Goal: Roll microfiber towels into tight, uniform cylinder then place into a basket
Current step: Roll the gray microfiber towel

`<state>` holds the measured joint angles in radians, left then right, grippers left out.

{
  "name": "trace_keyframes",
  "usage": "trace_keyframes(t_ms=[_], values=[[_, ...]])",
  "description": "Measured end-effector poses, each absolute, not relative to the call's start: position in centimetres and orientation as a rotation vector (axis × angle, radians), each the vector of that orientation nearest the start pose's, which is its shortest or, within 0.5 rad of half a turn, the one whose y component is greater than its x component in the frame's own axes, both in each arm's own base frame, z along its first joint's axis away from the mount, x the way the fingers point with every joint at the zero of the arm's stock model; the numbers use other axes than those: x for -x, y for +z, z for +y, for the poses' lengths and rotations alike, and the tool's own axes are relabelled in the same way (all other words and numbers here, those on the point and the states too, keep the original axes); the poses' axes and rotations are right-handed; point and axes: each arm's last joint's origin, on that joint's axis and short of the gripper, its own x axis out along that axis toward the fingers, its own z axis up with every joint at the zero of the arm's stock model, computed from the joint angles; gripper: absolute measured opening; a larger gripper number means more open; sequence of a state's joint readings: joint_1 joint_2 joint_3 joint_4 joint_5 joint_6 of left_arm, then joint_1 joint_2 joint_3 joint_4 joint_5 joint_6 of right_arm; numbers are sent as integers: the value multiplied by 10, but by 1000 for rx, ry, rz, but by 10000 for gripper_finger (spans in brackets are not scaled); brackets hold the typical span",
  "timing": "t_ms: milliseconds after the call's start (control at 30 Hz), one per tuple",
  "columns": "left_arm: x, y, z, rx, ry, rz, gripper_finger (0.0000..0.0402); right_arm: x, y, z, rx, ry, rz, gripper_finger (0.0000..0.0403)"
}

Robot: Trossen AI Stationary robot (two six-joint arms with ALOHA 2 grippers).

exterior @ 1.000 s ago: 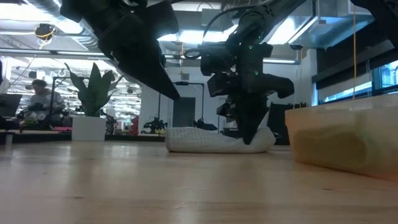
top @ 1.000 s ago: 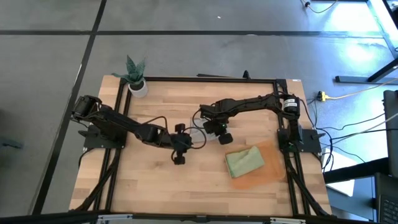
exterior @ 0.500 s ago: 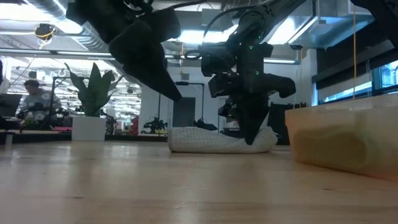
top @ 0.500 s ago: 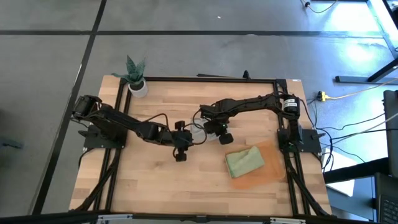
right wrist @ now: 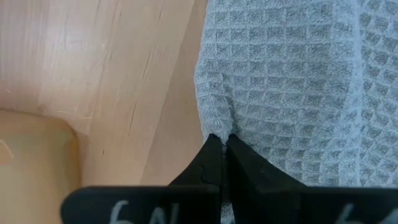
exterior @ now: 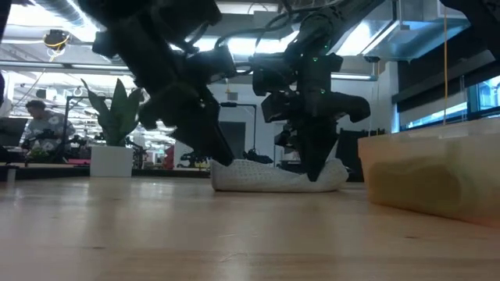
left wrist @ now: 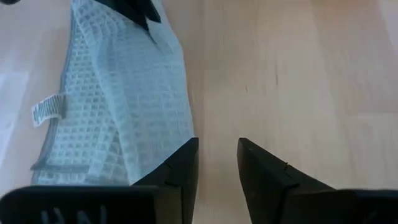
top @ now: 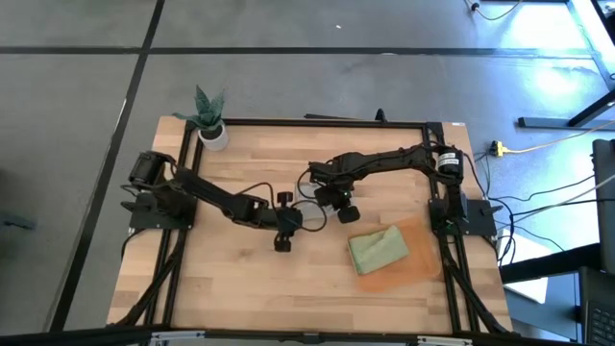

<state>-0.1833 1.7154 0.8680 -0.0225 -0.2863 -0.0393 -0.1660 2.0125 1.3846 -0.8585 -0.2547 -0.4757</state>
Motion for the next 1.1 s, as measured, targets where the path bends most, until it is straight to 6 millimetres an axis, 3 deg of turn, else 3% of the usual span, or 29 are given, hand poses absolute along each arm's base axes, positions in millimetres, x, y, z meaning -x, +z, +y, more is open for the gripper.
trace_keyframes(t_ms=[333,767,867,1000,1100], values=[[-328,122,-49,-254,189,894,101,-370,151,-55,76,409,1390,8],[-331,109,-39,-207,276,916,93,-370,151,-55,75,409,1392,8],[-331,109,-38,-205,274,918,73,-370,151,-55,75,409,1393,11],[-331,108,-38,-185,248,926,16,-370,151,-54,73,410,1397,10],[-331,112,-36,-90,228,924,6,-368,151,-54,55,425,1413,9]])
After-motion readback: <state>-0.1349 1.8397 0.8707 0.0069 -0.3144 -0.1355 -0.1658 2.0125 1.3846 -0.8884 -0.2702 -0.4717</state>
